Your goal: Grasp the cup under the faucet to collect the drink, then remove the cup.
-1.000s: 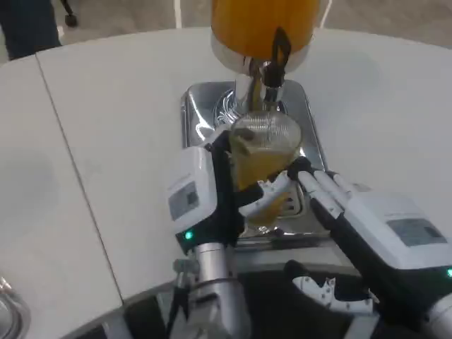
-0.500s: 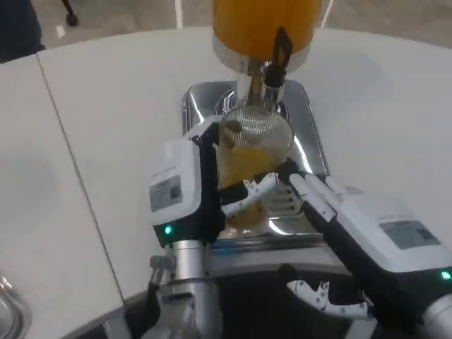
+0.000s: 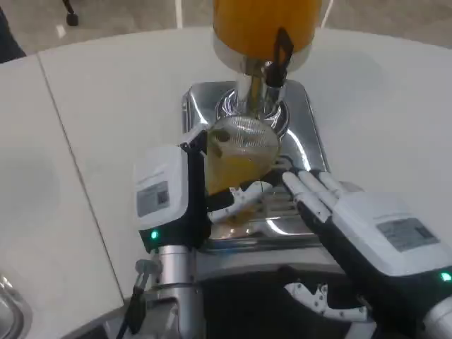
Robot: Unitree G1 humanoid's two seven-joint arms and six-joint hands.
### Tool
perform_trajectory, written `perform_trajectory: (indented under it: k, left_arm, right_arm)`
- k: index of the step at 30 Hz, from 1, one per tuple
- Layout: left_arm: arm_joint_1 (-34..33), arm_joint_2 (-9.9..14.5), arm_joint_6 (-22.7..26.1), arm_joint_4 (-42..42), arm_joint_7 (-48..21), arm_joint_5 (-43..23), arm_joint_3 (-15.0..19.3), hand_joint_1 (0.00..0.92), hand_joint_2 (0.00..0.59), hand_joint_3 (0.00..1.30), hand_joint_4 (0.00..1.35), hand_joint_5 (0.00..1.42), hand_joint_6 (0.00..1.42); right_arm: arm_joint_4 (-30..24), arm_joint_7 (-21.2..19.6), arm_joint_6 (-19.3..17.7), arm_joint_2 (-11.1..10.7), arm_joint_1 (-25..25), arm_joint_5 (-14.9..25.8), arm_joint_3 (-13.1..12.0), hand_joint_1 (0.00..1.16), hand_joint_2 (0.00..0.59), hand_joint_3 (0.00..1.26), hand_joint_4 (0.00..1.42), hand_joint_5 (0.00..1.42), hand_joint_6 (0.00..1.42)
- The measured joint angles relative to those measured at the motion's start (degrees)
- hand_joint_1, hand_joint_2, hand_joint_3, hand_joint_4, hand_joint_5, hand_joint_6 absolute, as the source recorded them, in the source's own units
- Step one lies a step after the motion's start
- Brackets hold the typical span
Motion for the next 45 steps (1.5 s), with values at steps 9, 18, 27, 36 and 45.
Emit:
perform_trajectory:
  k: [9, 18, 27, 36, 45]
  left_arm:
    - [0.65, 1.88, 0.01, -2.15, -0.54, -0.1, 1.97, 0.557, 0.075, 1.15, 1.08, 1.42, 1.42]
    - [2.78, 2.81, -0.02, -4.13, -1.39, -0.22, 2.95, 0.552, 0.079, 1.15, 1.08, 1.42, 1.42]
    - [10.14, 5.0, -0.45, -15.53, -4.65, -0.54, 5.59, 0.55, 0.082, 1.15, 1.08, 1.42, 1.42]
    - [17.53, 6.13, -1.92, -26.81, -8.15, -0.21, 6.89, 0.55, 0.082, 1.15, 1.08, 1.42, 1.42]
    - [25.14, 6.96, -3.2, -37.06, -11.7, 0.19, 7.34, 0.55, 0.083, 1.15, 1.08, 1.42, 1.42]
  right_arm:
    - [-4.05, -0.52, -1.95, -1.37, 5.15, -0.03, -4.56, 0.62, 0.448, 0.0, 0.0, 0.0, 0.06]
    - [-3.3, -2.31, -2.46, -0.83, 7.27, -3.85, -5.3, 0.62, 0.454, 0.0, 0.0, 0.0, 0.06]
    - [0.34, -4.34, -4.09, -0.57, 6.02, -4.86, -4.38, 0.62, 0.455, 0.0, 0.0, 0.0, 0.05]
    - [3.7, -6.59, -6.16, -1.34, 4.95, -5.19, -4.36, 0.62, 0.455, 0.0, 0.0, 0.0, 0.05]
    - [5.29, -7.59, -7.56, -1.49, 1.96, -4.8, -3.72, 0.6, 0.458, 0.0, 0.0, 0.0, 0.05]
